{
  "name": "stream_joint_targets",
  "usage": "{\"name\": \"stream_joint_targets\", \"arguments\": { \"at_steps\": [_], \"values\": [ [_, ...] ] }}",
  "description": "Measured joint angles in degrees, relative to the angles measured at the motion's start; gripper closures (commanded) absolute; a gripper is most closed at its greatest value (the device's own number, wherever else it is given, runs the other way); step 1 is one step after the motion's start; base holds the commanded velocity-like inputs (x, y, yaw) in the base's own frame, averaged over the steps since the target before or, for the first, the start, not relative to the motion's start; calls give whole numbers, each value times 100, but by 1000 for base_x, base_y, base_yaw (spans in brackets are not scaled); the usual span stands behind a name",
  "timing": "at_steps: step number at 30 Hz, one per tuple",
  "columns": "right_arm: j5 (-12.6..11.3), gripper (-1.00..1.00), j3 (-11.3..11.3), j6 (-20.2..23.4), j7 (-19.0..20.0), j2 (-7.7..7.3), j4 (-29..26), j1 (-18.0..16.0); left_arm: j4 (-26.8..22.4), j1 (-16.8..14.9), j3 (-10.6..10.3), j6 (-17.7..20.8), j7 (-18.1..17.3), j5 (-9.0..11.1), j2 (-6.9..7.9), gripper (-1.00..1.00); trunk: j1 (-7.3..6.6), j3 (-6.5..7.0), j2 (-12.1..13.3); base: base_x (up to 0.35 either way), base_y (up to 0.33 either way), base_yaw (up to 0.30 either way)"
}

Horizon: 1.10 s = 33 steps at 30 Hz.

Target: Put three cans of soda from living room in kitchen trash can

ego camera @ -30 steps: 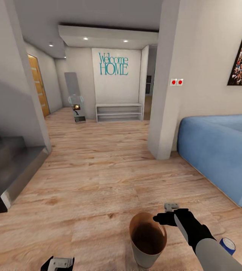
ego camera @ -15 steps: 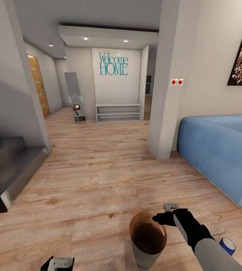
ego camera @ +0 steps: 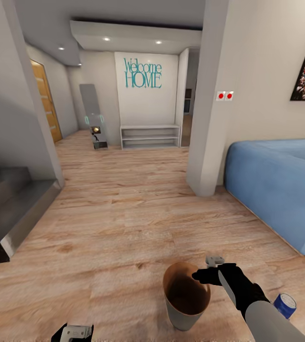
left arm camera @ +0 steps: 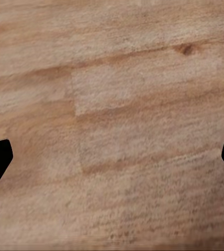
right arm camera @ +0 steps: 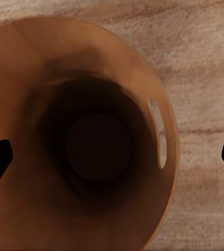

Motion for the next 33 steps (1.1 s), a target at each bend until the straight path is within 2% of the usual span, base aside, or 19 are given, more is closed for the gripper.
{"name": "stream_joint_targets", "arguments": {
  "at_steps": [14,28,33],
  "values": [
    [5,-100,1,0,0,-4,0,0,1,0,2,1,4,-23,0,-100,36,-310,-19,0,0,0],
    [4,-100,-2,0,-4,0,0,0,-2,0,-4,-2,10,2,0,-100,36,-311,-19,1,0,0],
    [4,-100,-2,0,-5,1,0,0,0,-6,-8,15,6,-6,-6,-100,36,-311,-19,130,-37,0]
  ]
}}
